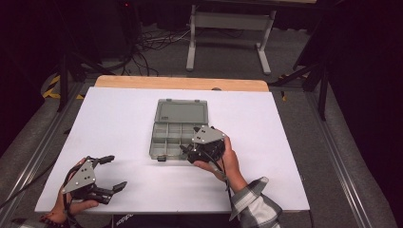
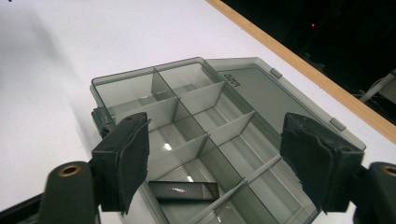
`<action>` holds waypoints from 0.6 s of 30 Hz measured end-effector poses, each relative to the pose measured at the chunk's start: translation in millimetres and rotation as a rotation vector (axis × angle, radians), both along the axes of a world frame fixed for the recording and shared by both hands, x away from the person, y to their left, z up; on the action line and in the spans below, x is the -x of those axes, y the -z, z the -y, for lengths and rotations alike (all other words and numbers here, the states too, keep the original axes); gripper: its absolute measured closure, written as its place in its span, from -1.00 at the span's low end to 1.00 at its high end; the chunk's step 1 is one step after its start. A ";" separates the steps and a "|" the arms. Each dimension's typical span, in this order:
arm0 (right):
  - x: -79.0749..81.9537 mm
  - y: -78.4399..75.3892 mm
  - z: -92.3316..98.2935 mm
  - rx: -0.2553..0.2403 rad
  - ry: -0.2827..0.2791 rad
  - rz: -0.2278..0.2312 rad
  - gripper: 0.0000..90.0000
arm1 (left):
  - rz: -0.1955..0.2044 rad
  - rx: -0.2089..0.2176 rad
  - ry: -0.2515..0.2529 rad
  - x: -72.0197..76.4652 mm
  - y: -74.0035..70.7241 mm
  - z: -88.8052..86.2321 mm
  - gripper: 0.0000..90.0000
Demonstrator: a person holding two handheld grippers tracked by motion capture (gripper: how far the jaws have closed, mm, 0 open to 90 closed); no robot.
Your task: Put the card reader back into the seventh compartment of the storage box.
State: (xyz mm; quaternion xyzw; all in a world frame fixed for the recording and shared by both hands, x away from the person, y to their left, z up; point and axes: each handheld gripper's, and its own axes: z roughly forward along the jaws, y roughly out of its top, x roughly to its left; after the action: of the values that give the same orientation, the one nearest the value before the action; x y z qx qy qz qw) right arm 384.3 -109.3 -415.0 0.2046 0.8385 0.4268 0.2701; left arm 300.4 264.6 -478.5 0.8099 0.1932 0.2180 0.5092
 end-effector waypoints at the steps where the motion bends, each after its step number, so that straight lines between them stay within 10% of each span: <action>1: 0.5 -0.5 0.1 0.002 0.001 0.004 -0.45 | -0.002 0.003 -0.001 0.4 0.2 -0.2 -0.83; 18: 3.1 -1.5 -0.1 -0.047 0.114 0.073 -0.84 | 0.000 -0.004 -0.002 1.6 0.1 -0.6 -0.83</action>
State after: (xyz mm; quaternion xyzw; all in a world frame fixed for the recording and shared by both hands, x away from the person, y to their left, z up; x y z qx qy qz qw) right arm 381.2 -109.3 -413.5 0.2428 0.8049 0.4372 0.3194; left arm 298.9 265.2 -478.6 0.8109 0.1936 0.2187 0.5071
